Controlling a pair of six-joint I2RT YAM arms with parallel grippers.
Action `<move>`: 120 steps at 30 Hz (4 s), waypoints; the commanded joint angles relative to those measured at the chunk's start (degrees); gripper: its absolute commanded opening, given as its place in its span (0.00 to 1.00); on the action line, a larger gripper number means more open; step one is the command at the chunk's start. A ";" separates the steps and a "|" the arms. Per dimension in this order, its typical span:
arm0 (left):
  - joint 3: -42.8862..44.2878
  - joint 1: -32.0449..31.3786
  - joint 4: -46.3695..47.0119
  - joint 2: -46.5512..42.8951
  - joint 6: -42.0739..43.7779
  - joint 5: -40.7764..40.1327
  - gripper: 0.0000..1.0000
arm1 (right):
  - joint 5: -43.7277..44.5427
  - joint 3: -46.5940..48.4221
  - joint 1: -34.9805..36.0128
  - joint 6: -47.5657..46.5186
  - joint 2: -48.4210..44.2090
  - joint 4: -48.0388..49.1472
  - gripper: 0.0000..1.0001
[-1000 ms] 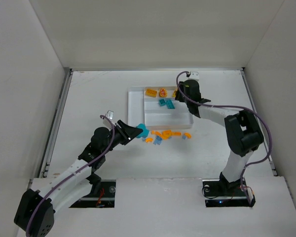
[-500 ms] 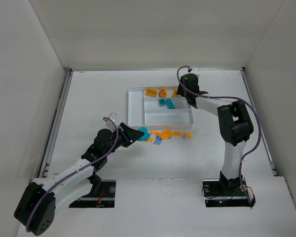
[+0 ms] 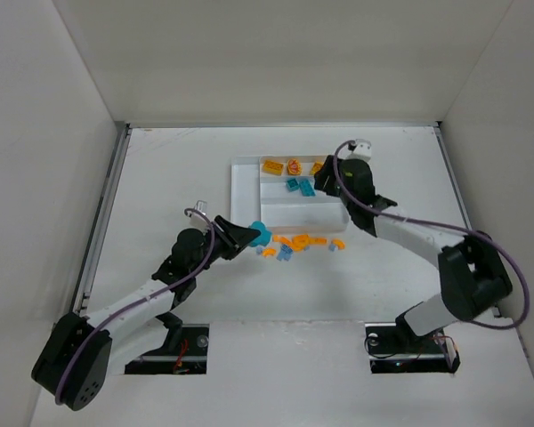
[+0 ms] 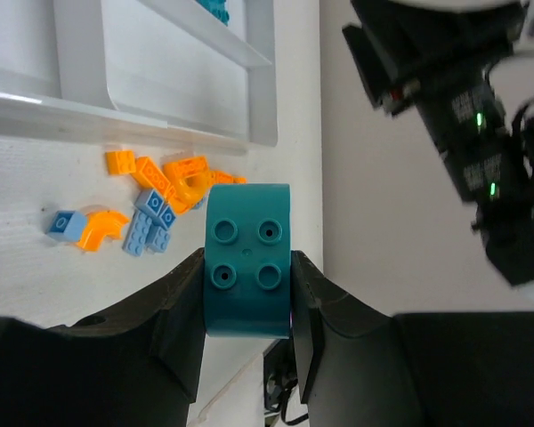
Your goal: Sort the legos into containers by color
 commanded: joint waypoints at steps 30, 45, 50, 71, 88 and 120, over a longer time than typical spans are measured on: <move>2.76 -7.89 22.12 1.35 -12.59 -10.64 0.20 | -15.15 -32.43 22.78 40.49 -15.19 58.31 0.81; 1.88 -7.01 24.58 1.26 -12.95 -10.47 0.20 | -14.97 -32.78 22.78 47.09 -4.37 71.76 0.39; 1.71 -6.22 24.14 1.35 -12.59 -9.68 0.18 | -13.65 -33.84 22.16 46.91 -4.81 71.33 0.33; 7.94 -5.68 -2.92 -6.22 11.13 -13.71 0.17 | -5.33 -23.58 4.59 23.65 -8.77 23.28 0.32; 19.45 -9.12 -6.18 13.37 20.01 -19.52 0.18 | 0.85 0.26 -1.04 10.61 10.66 4.53 0.43; 53.20 -4.11 -11.09 52.32 29.15 -19.43 0.18 | 9.46 -26.63 11.26 2.70 -31.00 3.04 1.00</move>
